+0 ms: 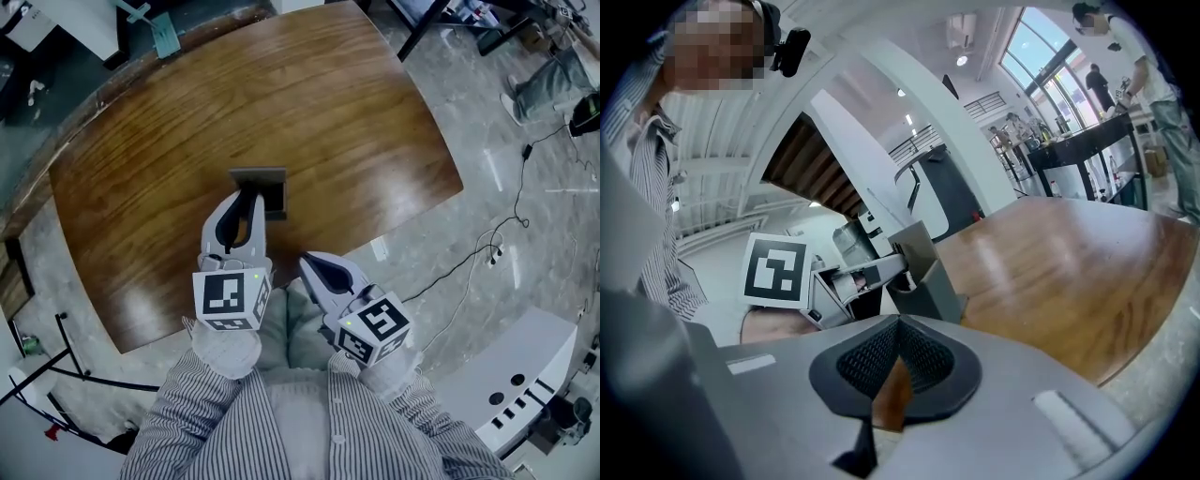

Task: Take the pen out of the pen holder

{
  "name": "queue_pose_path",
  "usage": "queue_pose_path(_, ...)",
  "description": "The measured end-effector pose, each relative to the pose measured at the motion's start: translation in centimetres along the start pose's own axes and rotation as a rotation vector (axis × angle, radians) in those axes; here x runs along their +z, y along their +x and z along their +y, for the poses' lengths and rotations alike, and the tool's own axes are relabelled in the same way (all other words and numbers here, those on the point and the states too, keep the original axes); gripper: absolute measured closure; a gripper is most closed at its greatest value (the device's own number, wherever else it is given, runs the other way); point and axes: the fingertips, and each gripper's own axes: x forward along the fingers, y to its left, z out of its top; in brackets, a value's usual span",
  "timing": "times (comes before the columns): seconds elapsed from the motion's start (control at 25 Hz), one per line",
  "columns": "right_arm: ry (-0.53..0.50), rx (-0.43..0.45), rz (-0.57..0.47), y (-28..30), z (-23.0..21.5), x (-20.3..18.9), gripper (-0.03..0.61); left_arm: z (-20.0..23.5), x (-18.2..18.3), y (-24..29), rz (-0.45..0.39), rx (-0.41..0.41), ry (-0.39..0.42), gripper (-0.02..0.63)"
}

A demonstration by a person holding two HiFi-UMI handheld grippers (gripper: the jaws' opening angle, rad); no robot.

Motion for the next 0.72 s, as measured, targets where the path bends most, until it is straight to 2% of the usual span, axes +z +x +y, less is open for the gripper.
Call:
queue_pose_path(0.16, -0.012, 0.004, -0.015, -0.1, 0.5, 0.5, 0.578, -0.4, 1.6, -1.0, -0.066, -0.042, -0.032, 0.552)
queue_pose_path(0.36, -0.048, 0.014, -0.045, -0.3, 1.8, 1.8, 0.578, 0.0, 4.1, -3.4, -0.190, -0.143, -0.154, 0.552)
queue_pose_path(0.56, -0.094, 0.021, -0.098, -0.8, 3.1, 4.1, 0.578, 0.9, 7.4, -6.4, -0.306, -0.195, -0.169, 0.552)
queue_pose_path(0.72, -0.142, 0.029, -0.131, -1.3, 4.8, 6.0, 0.578, 1.5, 9.3, -9.0, -0.359, -0.215, -0.193, 0.552)
